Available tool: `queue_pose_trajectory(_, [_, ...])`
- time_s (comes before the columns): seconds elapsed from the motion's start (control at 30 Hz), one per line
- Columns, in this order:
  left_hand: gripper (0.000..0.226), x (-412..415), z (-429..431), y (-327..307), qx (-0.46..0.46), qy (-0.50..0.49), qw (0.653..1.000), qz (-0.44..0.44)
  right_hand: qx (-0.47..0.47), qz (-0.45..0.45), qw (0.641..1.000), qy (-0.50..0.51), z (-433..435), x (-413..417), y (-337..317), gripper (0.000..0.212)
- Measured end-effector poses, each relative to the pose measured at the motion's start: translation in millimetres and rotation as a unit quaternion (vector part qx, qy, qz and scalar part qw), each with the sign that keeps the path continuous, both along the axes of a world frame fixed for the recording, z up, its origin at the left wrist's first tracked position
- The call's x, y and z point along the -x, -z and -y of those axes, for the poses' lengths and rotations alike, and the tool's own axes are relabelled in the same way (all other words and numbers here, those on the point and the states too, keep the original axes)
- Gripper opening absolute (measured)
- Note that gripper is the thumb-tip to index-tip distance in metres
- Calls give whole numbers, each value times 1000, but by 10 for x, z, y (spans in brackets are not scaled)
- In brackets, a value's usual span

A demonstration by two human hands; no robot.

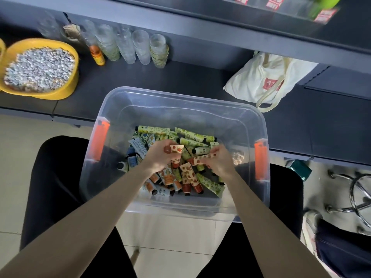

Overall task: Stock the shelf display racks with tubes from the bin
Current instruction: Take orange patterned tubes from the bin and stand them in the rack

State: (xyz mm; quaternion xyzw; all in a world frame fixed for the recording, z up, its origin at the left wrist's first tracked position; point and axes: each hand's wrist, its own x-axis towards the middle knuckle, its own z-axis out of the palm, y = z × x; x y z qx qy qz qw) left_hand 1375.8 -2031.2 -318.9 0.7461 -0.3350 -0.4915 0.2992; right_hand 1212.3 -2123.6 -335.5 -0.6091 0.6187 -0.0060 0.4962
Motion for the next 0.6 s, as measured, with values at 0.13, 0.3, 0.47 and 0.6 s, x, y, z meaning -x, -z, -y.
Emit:
queue_pose_trajectory(0.13, [25, -16, 36, -198, 68, 9, 997, 21, 80, 42, 995, -35, 175, 12, -423, 41])
queue_pose_trajectory(0.3, [23, -130, 364, -840, 185, 31, 982, 23, 228, 88, 963, -111, 513, 44, -1295, 15])
queue_pose_trajectory(0.47, [20, -169, 859, -1690, 294, 32, 954, 48, 338, 81, 926, -147, 879, 58, -2354, 13])
queue_pose_trajectory(0.6, [20, -141, 1247, -2328, 364, 53, 926, 85, 428, 48, 885, -178, 1143, 28, -3088, 21])
